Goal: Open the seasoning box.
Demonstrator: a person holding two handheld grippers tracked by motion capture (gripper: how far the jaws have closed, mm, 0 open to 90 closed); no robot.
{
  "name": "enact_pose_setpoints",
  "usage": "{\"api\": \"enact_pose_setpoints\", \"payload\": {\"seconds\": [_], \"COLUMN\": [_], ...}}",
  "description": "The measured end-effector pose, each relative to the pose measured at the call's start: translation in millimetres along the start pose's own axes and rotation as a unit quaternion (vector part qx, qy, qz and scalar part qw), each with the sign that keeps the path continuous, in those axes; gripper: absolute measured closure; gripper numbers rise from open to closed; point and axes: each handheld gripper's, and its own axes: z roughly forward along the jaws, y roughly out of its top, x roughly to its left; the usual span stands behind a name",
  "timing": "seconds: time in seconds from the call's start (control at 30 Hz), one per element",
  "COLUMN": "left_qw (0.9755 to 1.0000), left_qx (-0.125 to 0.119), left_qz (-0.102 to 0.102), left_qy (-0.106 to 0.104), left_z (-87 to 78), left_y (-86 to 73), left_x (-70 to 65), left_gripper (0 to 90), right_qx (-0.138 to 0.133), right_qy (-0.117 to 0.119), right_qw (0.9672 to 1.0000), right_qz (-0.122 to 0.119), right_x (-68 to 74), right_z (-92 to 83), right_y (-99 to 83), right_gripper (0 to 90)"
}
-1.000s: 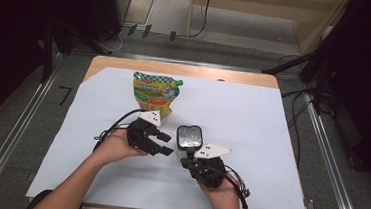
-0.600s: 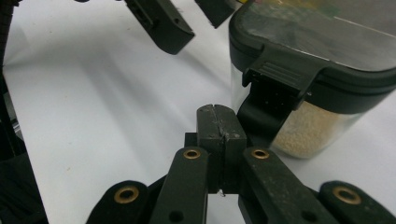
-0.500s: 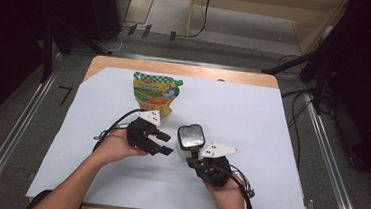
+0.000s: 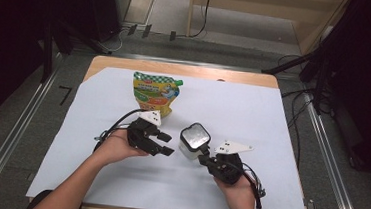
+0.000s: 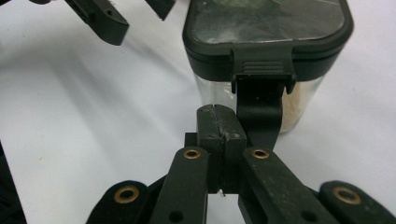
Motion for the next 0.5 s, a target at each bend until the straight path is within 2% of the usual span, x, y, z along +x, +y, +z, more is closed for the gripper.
{"api": "enact_pose_setpoints", "payload": {"seconds": [0.2, 0.5], "left_qw": [1.0000, 0.9999], "left_qx": [0.000, 0.006], "left_qz": [-0.006, 0.008], "left_qy": [0.005, 0.004], "left_z": [1.0, 8.1], "left_y": [0.6, 2.9], "left_x": [0.1, -4.9], "left_gripper": [44.4, 43.4], "right_qx": [0.000, 0.004], "right_qy": [-0.015, -0.022], "right_qw": [0.9998, 0.9993], "right_qz": [0.012, 0.030], "right_x": [-13.1, -28.5], "right_z": [-6.1, -11.7], "right_y": [-1.5, -3.2], "right_gripper": [90.0, 90.0]}}
